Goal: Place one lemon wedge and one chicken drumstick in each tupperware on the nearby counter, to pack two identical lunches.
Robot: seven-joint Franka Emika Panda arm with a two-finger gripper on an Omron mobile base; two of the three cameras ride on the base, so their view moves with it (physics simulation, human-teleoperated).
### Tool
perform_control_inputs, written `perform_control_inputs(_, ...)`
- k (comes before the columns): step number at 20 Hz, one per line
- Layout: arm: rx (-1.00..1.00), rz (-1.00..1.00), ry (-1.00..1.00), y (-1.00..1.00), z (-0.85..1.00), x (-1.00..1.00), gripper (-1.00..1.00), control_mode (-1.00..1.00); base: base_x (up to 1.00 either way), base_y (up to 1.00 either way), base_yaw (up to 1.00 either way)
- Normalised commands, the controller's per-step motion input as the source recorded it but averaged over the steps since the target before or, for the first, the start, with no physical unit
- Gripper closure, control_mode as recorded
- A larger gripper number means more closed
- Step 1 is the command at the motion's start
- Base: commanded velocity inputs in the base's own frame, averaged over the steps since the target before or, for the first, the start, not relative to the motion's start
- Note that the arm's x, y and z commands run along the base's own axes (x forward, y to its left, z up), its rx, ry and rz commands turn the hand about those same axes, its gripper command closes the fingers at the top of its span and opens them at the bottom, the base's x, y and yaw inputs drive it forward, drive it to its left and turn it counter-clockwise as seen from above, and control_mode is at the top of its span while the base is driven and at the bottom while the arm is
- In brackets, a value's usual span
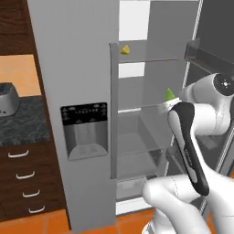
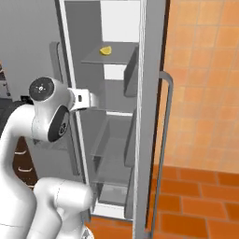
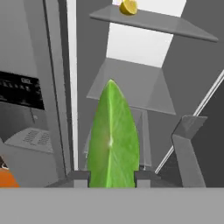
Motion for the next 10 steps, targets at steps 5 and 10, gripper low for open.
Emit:
perform_control_inputs(5, 0.0, 0.0, 0.0, 0.0, 0.0, 0.0, 1.0, 1.0, -0.19, 1.0, 0.19)
perform_control_inputs(10, 0.0, 0.0, 0.0, 0.0, 0.0, 0.0, 1.0, 1.0, 0.03, 1.0, 0.13)
